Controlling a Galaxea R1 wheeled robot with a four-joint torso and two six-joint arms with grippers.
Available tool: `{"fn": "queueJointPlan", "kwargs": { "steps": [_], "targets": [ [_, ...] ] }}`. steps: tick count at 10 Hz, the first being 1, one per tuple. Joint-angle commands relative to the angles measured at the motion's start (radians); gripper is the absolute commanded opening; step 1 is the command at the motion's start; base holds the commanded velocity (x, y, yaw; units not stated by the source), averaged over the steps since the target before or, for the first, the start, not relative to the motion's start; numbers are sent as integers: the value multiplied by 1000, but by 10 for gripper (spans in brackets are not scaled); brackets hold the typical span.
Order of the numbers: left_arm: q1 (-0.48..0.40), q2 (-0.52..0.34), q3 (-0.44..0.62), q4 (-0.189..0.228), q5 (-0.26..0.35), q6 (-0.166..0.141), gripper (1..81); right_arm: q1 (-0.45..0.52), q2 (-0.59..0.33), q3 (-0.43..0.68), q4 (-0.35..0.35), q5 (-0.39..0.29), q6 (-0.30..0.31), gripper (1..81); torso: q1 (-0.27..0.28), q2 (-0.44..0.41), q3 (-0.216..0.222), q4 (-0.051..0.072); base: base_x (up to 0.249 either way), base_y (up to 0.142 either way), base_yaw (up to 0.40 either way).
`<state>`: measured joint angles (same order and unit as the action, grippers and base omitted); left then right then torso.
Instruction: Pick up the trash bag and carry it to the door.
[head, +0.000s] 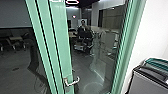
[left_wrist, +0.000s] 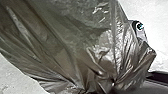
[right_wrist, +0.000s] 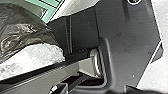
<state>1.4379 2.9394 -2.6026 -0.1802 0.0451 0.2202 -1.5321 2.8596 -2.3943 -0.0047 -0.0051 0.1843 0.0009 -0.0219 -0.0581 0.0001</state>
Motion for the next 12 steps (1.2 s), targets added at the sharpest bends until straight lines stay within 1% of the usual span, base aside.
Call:
{"fn": "queueJointPlan", "kwargs": {
  "steps": [1, 10, 12],
  "targets": [
    [-61, -5, -5, 4, 55, 7, 10, 51, -7, 8, -8, -55, -2, 811, 0, 0, 0, 0, 0, 0, 0],
    [-64, -2, -7, 7, 56, 8, 10, 54, -4, 5, -8, -56, -2, 811, 0, 0, 0, 0, 0, 0, 0],
    [-64, -2, -7, 19, 56, 8, 10, 52, -4, 5, -8, -55, -2, 811, 0, 0, 0, 0, 0, 0, 55]
  ]
}}
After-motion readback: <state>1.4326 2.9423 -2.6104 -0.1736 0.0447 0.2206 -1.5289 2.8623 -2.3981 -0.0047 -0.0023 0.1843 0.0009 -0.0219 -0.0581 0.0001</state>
